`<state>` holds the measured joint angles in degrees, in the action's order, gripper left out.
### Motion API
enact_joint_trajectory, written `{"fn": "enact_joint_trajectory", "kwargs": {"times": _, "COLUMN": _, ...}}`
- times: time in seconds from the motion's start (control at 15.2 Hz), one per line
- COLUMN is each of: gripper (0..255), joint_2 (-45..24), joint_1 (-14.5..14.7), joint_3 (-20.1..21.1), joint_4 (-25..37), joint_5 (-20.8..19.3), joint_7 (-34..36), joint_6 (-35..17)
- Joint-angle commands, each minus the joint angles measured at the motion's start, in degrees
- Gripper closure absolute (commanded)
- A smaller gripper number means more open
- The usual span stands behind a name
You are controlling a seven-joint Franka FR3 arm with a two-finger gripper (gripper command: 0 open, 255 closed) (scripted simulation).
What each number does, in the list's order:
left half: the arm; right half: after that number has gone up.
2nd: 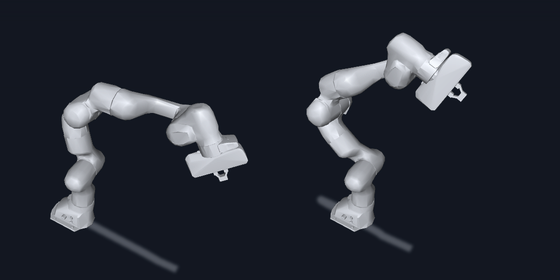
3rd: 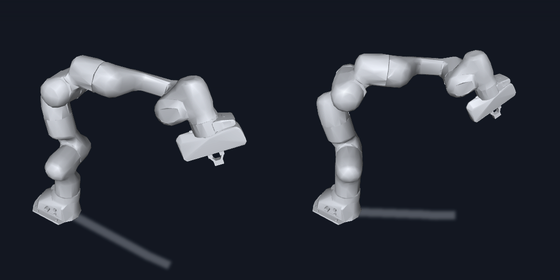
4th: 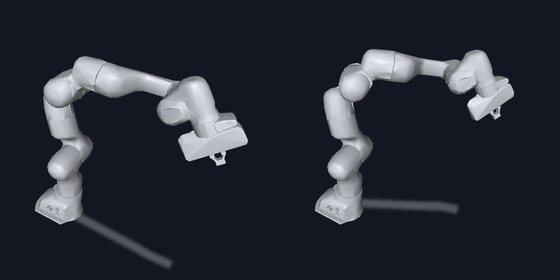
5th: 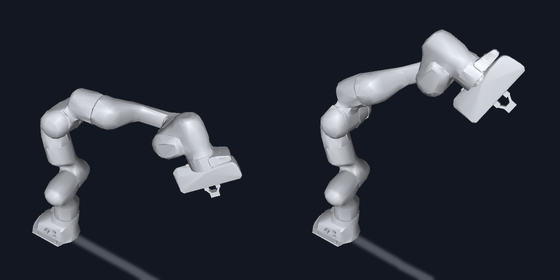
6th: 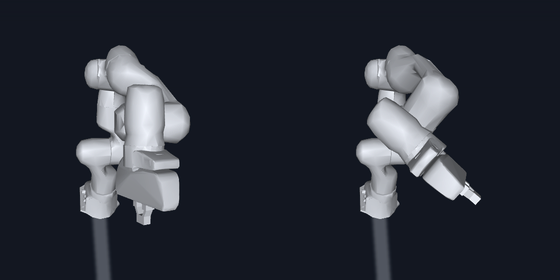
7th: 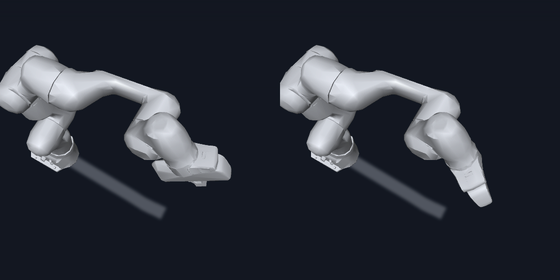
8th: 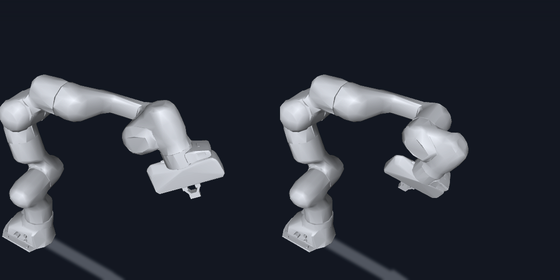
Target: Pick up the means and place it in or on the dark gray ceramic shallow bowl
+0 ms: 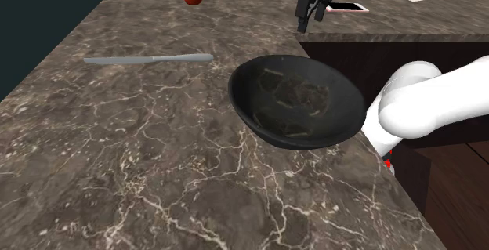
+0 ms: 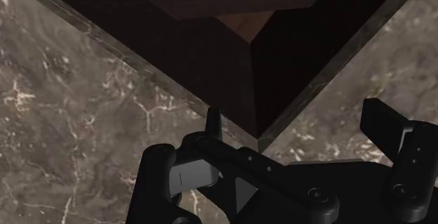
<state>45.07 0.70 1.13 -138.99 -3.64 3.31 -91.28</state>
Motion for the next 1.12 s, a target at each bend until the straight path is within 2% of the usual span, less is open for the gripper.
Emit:
{"fn": "enact_joint_trajectory", "kwargs": {"times": 0.0, "gripper": 0, "joint_2": 0.0, "joint_1": 0.0, "joint_3": 0.0, "joint_4": 0.0, "joint_5": 0.0, "joint_7": 0.0, "joint_6": 0.0}}
{"fn": "enact_joint_trajectory", "kwargs": {"times": 0.53, "gripper": 0, "joint_2": -15.74, "joint_1": 5.26, "joint_3": 4.48, "joint_4": 12.02, "joint_5": 1.92, "joint_7": -3.56, "joint_6": -2.51}}
{"fn": "enact_joint_trajectory", "kwargs": {"times": 1.06, "gripper": 0, "joint_2": -30.33, "joint_1": 9.58, "joint_3": 9.49, "joint_4": 26.07, "joint_5": 2.04, "joint_7": -6.75, "joint_6": -1.84}}
